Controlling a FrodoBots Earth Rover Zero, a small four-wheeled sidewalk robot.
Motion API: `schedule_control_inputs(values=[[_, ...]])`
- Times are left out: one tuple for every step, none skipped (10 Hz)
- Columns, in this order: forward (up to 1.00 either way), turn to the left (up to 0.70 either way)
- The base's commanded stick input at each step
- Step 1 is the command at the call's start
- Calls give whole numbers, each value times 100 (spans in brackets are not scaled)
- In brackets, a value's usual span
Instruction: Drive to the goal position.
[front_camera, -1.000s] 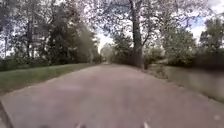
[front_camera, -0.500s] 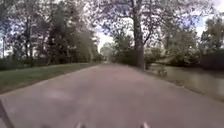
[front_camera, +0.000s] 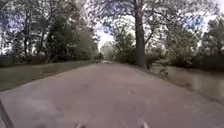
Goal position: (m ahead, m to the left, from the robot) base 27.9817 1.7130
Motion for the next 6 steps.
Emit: schedule_control_inputs(values=[[100, 0], [100, 0], [100, 0], [100, 0], [100, 0], [100, 0]])
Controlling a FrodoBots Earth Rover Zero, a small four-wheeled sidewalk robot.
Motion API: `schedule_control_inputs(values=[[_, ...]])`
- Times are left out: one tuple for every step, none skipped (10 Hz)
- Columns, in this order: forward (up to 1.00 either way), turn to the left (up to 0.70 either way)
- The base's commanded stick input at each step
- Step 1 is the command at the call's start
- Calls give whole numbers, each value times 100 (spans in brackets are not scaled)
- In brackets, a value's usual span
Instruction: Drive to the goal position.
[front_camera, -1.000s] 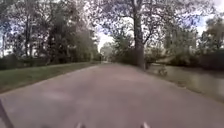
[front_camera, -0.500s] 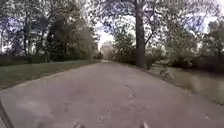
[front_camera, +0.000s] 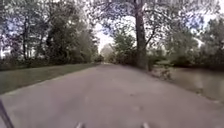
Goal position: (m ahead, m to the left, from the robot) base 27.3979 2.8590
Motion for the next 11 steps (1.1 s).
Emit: schedule_control_inputs(values=[[100, 0], [100, 0], [100, 0], [100, 0], [100, 0], [100, 0], [100, 0], [100, 0], [100, 0], [100, 0], [100, 0]])
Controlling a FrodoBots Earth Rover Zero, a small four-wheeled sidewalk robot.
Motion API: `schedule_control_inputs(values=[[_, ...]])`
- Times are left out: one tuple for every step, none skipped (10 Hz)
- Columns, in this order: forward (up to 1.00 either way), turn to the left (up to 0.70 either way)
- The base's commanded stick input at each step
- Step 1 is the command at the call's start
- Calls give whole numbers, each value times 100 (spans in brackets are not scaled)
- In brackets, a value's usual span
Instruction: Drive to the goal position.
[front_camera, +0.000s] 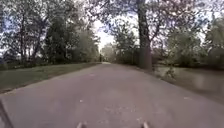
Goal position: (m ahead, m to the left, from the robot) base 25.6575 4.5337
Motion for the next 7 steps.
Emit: schedule_control_inputs(values=[[100, 0], [100, 0], [100, 0], [100, 0], [100, 0], [100, 0], [100, 0]])
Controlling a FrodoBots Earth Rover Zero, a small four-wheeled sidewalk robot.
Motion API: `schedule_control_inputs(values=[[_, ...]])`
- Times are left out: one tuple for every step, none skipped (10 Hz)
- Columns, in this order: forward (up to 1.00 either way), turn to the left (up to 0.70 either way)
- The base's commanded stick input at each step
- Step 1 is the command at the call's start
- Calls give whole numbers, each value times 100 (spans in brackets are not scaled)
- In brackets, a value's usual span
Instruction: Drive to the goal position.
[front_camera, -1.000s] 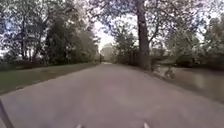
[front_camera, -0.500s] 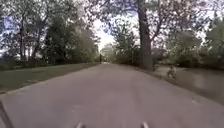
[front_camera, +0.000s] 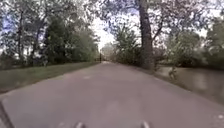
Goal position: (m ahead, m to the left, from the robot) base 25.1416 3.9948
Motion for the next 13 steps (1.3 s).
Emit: schedule_control_inputs(values=[[100, 0], [100, 0], [100, 0], [100, 0], [100, 0], [100, 0], [100, 0], [100, 0], [100, 0], [100, 0], [100, 0], [100, 0], [100, 0]])
